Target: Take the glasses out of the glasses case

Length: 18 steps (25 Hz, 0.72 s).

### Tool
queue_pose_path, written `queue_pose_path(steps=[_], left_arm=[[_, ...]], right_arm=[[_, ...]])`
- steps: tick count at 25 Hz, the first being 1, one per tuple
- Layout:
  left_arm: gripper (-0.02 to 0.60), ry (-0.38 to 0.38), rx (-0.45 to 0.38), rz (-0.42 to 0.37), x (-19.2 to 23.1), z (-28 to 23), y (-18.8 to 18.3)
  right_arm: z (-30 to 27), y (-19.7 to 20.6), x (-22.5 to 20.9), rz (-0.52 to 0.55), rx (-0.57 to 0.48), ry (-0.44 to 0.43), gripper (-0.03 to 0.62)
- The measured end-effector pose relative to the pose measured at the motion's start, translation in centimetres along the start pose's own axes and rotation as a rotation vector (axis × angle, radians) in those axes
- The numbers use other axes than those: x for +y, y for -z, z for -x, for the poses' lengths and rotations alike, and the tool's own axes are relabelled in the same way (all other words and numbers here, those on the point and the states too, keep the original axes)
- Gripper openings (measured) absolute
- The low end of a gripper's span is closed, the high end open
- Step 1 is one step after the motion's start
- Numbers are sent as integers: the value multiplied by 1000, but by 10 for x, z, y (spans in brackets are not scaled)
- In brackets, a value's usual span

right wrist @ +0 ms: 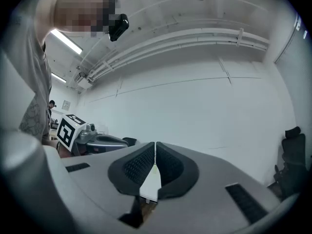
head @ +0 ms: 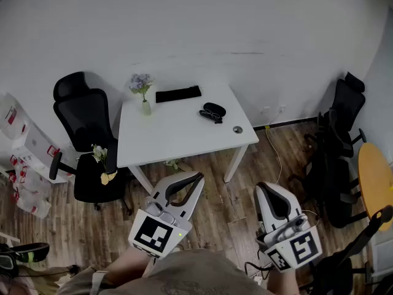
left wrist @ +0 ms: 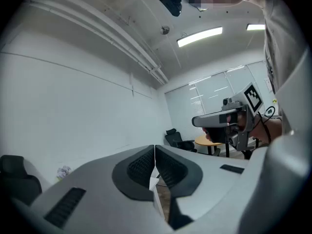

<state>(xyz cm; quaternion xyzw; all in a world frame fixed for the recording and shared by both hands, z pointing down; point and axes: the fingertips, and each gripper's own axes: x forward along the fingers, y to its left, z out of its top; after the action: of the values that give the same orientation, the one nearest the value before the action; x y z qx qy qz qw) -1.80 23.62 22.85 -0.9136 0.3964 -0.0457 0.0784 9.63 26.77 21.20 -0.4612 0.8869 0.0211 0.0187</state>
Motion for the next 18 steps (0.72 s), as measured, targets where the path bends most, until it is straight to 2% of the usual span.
queue_pose_path(steps=[7, 18], left_arm=[[21, -3, 4, -7, -6, -2, -2], [20, -22, 30, -19, -33, -12, -1]], right_arm=[[6, -1, -6, 15, -2, 17, 37], [32, 5, -23, -19, -34, -16, 37]])
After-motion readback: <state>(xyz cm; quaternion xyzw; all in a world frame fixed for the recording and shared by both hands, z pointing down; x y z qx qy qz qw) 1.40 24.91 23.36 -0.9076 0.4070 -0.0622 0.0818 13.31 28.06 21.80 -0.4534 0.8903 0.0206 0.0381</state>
